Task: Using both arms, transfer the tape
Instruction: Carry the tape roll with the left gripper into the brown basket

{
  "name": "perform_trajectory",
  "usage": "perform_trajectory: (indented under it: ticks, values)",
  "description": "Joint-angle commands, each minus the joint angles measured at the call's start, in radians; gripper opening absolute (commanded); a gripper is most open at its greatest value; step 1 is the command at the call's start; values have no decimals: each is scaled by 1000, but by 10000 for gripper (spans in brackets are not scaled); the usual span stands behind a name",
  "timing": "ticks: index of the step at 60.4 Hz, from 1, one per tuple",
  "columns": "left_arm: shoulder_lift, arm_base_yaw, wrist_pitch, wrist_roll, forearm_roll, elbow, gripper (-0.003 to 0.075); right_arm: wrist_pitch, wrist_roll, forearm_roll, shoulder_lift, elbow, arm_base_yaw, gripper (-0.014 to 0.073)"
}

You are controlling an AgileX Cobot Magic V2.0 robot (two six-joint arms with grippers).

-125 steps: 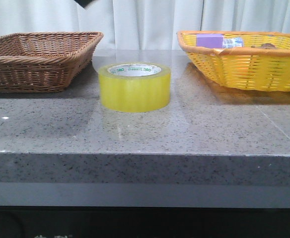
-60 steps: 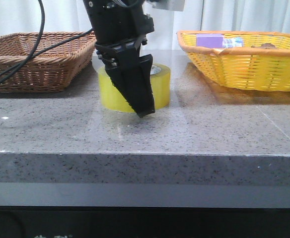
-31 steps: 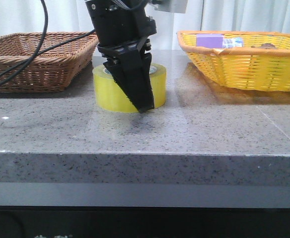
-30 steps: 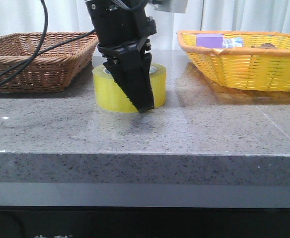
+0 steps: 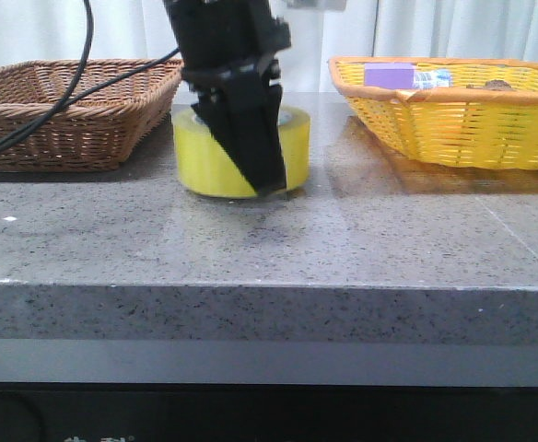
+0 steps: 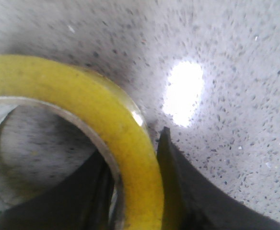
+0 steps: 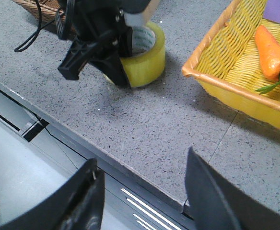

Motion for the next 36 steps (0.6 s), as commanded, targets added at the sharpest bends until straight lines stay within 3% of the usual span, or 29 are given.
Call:
perform_trajectory:
  ticks: [1, 18, 36]
  values:
    - [-58, -6, 38, -39, -9, -85, 114, -75, -2, 14, 0, -23, -7, 408]
    - [-69, -6, 46, -210, 93, -232, 114, -75, -2, 14, 0, -23, -7, 408]
    - [-158, 43, 46, -397, 203, -253, 114, -75, -2, 14, 0, -23, -7, 408]
